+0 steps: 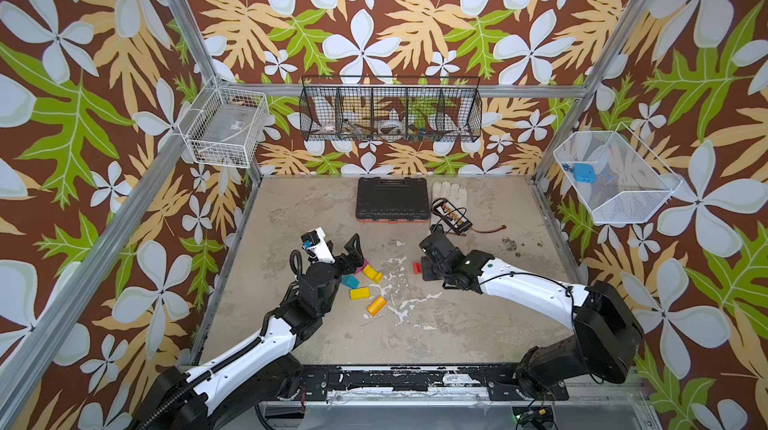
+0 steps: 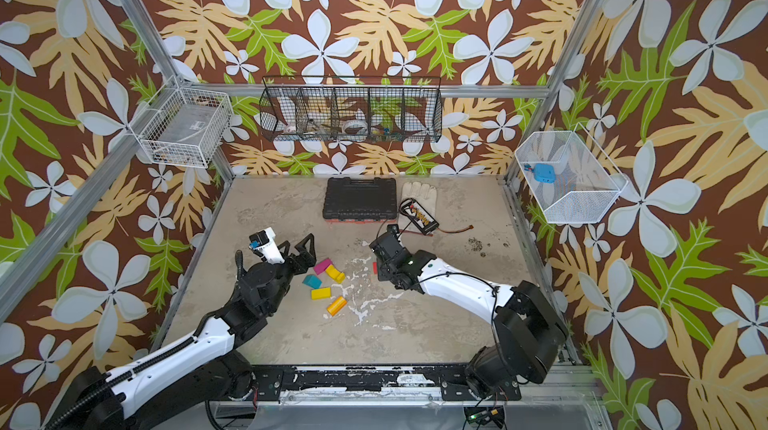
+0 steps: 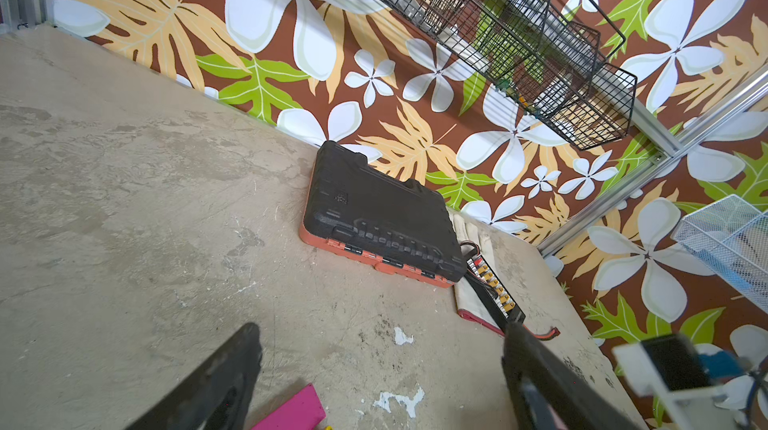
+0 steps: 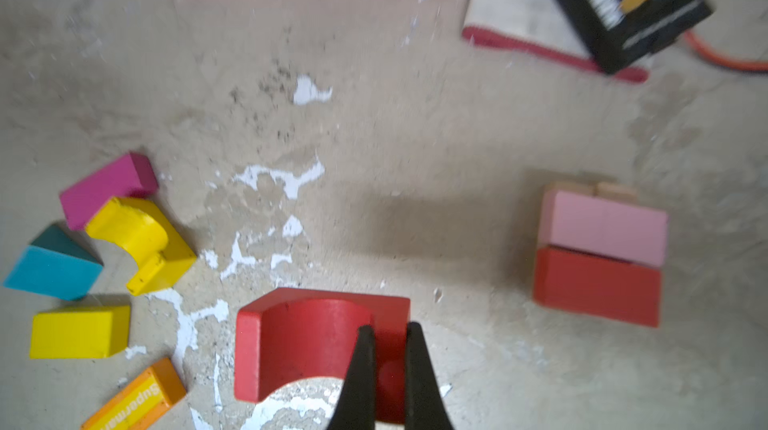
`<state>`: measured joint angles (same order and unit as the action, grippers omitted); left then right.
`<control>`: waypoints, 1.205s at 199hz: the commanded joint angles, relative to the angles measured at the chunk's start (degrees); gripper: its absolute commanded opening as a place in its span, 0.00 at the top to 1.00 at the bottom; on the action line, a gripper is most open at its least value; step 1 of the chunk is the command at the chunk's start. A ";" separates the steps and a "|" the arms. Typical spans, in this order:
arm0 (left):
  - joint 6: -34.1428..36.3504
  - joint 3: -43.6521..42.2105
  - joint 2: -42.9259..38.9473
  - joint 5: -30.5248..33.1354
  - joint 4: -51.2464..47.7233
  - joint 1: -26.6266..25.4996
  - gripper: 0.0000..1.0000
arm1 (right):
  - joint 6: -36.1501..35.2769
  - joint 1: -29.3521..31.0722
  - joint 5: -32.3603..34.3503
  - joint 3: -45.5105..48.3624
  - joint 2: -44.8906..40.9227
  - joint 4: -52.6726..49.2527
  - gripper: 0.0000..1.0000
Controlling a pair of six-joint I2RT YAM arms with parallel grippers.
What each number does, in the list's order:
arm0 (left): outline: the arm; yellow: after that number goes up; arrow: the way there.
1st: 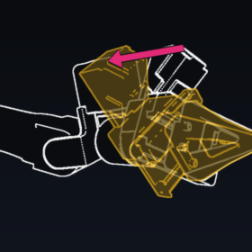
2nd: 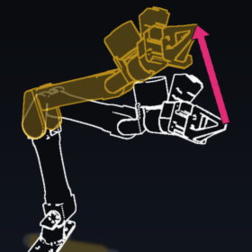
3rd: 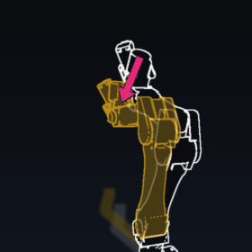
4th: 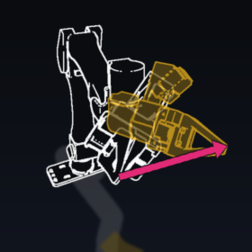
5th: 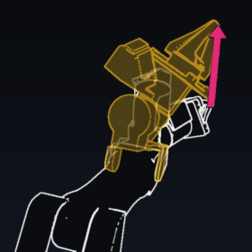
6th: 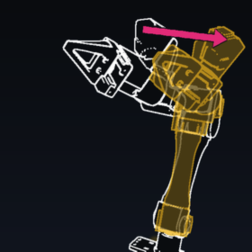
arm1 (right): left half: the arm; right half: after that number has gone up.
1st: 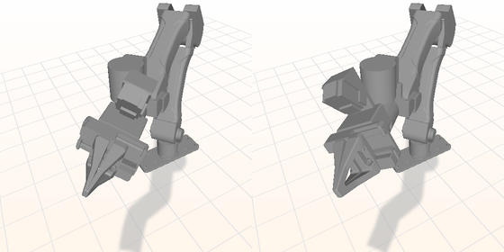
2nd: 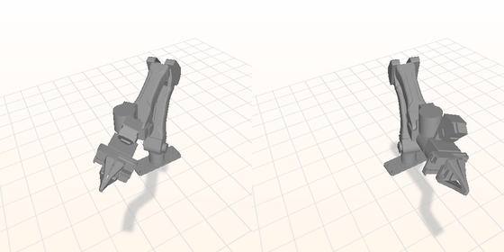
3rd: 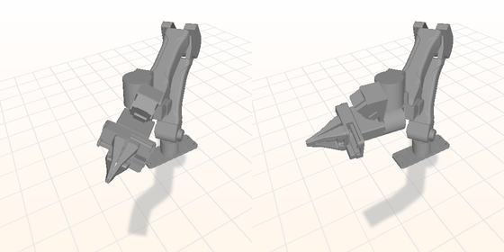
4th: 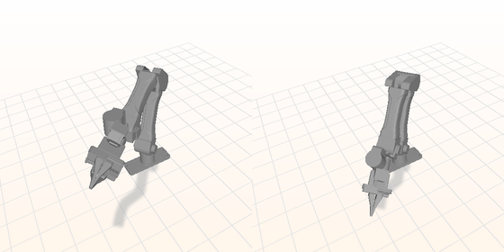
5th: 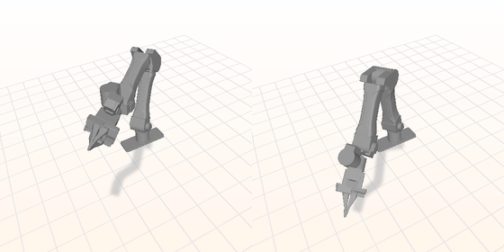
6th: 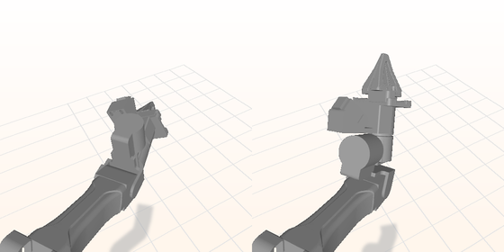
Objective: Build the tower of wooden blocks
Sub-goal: 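Carry the red arch block with the right gripper over the stacked blocks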
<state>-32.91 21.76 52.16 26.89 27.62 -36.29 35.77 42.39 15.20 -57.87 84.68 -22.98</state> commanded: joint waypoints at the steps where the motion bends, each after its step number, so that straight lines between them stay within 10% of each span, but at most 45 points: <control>1: 0.38 -0.14 -0.07 -0.42 2.32 0.08 0.08 | -4.13 -3.38 1.41 -2.42 -2.44 -3.16 1.00; 114: 0.63 0.04 1.23 -1.63 3.06 0.08 0.08 | -9.84 -24.05 -5.67 5.56 -6.38 2.37 1.00; 240: 0.65 0.08 1.30 -2.11 3.15 0.08 0.08 | -10.31 -26.13 -8.12 7.37 -3.81 5.66 1.00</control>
<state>-32.88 21.71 53.36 25.02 28.99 -36.29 25.65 16.27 7.79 -50.59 80.27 -19.33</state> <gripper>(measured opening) 0.918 0.063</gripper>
